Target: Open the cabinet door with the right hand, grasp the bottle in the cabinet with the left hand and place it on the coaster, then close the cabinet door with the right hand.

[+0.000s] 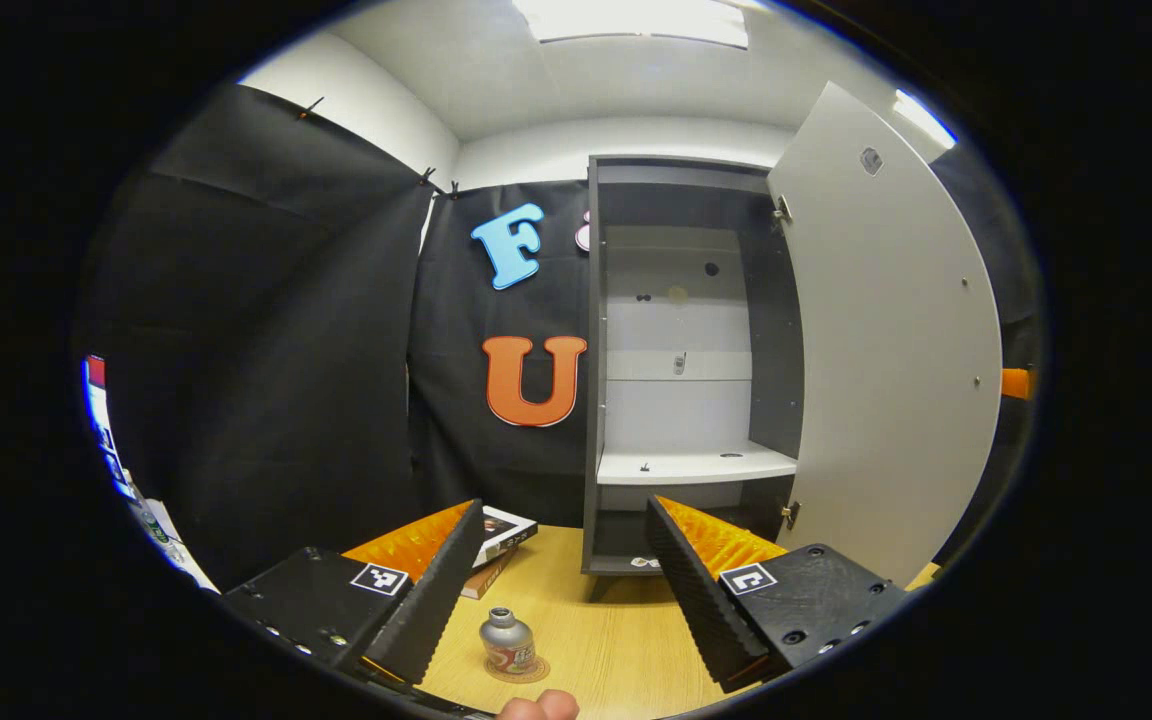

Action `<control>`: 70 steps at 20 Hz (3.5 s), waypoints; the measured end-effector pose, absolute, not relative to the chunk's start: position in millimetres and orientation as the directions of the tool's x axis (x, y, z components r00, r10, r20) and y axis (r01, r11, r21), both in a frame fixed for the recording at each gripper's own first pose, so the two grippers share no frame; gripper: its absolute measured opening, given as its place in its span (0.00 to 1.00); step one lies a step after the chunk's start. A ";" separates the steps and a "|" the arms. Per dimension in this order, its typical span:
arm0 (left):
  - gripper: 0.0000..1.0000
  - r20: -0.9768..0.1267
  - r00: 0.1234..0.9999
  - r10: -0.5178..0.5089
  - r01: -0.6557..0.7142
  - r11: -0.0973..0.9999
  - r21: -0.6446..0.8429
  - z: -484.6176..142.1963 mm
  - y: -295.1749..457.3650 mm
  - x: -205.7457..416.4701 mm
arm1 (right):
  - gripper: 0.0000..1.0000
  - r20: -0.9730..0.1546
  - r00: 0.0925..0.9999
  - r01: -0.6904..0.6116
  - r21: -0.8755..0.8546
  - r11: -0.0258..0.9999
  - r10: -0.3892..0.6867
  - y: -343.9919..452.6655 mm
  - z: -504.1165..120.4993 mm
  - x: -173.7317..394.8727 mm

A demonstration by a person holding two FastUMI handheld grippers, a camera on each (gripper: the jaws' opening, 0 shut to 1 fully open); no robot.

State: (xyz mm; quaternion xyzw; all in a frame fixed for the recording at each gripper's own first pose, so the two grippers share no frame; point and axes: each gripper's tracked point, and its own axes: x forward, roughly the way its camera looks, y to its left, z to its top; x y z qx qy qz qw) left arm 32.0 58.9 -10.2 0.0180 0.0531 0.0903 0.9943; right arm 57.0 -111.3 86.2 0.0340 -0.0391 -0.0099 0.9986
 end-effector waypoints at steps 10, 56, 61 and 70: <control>0.97 -0.104 0.990 0.100 -0.095 0.994 0.044 -7.0 36.4 25.0 | 0.71 0.072 0.997 -0.004 0.062 0.998 0.000 -95.1 86.1 80.9; 0.96 -0.085 0.995 0.042 -0.040 0.999 0.022 -23.6 37.0 27.8 | 0.72 0.063 0.977 -0.202 -0.044 0.978 0.204 103.8 52.0 103.5; 0.96 -0.101 0.995 -0.001 0.001 1.000 0.003 -31.2 9.5 20.0 | 0.74 0.061 0.994 -0.093 -0.047 0.995 0.096 41.3 37.3 45.1; 0.96 -0.103 0.995 0.018 -0.018 1.000 -0.001 -36.7 -6.6 7.5 | 0.79 -0.014 1.000 0.023 0.049 0.999 -0.022 -24.7 -11.9 10.5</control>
